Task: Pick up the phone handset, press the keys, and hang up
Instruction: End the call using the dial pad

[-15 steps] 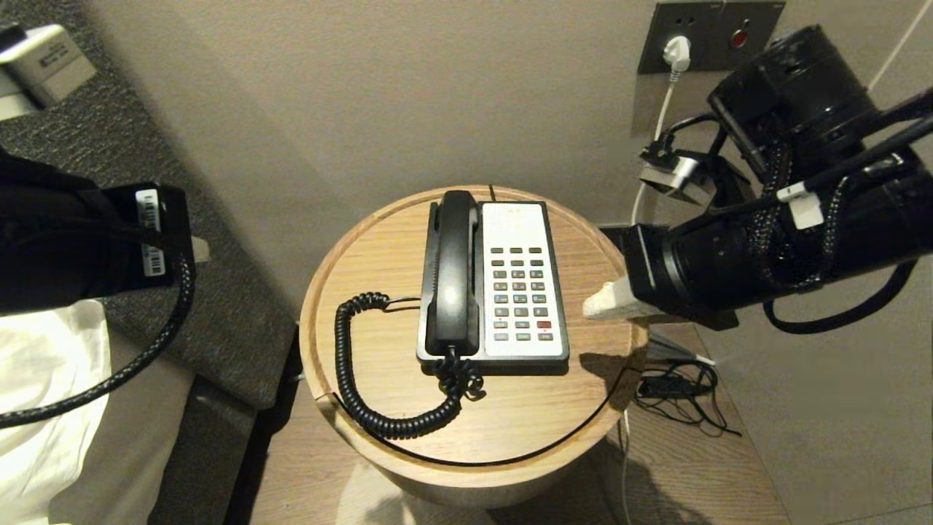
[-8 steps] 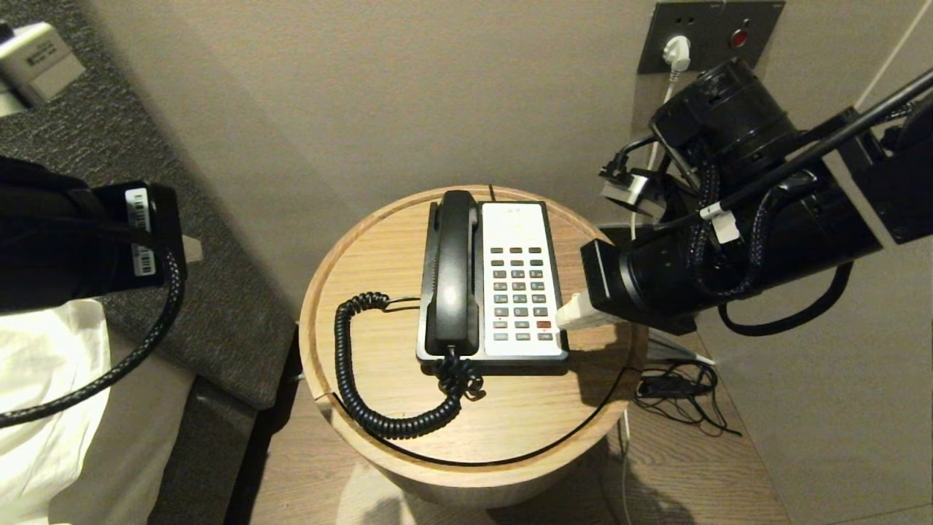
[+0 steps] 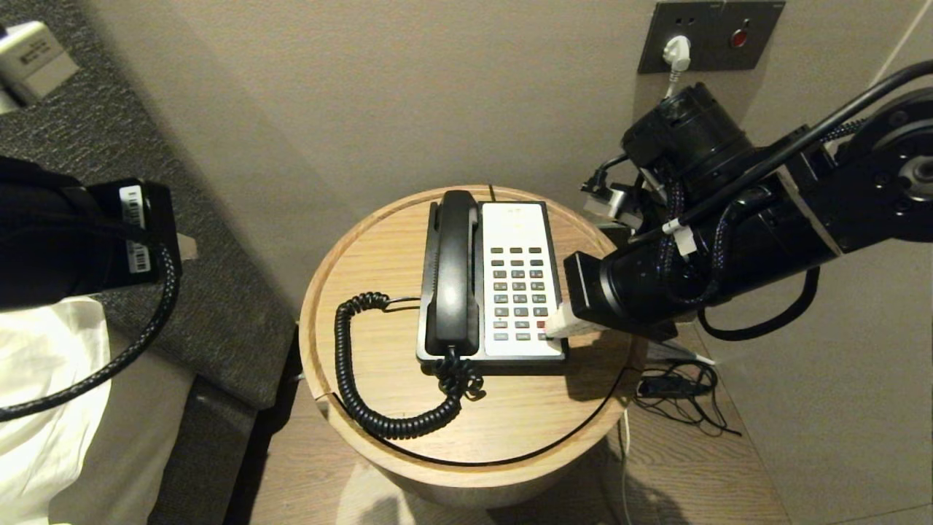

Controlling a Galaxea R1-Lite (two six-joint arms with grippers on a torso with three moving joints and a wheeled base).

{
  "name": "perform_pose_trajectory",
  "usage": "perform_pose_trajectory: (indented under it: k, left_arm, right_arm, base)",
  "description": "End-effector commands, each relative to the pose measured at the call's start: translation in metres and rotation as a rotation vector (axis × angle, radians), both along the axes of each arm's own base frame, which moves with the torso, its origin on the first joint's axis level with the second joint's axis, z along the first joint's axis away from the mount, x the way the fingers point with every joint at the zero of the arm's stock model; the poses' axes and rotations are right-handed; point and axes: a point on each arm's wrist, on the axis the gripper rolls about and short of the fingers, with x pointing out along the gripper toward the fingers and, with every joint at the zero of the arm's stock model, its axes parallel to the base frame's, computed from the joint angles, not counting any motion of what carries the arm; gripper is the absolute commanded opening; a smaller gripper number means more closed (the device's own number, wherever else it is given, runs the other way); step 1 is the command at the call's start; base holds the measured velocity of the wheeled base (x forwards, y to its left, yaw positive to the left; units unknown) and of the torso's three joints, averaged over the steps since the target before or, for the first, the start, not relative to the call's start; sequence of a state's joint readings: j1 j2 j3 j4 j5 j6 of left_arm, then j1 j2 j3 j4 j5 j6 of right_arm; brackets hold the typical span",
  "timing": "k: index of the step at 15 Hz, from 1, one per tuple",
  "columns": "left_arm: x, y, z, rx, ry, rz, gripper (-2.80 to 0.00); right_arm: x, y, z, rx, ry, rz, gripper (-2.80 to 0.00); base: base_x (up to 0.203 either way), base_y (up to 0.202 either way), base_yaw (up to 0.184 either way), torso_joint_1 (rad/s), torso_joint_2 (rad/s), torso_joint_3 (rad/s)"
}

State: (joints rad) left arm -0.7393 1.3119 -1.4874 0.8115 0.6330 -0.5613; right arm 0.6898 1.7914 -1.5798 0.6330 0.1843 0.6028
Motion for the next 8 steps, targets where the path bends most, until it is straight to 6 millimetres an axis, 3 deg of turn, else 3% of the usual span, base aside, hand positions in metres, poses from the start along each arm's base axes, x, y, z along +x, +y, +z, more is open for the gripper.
perform_pose_trajectory:
  k: [1, 8]
  left_arm:
    - [0.0017, -0.0008, -0.0022, 0.008, 0.009, 0.007, -2.80]
    - [0.0022, -0.0009, -0.0026, 0.009, 0.010, 0.009, -2.80]
  right_arm:
    - [0.0025, 0.0023, -0.0039, -0.007, 0.013, -0.001, -2.80]
    - [0.0041, 0.0036, -0.0081, -0.020, 0.019, 0.002, -2.80]
  base:
    - [0.000, 0.000, 0.000, 0.000, 0.00, 0.000]
    - [0.000, 0.000, 0.000, 0.000, 0.00, 0.000]
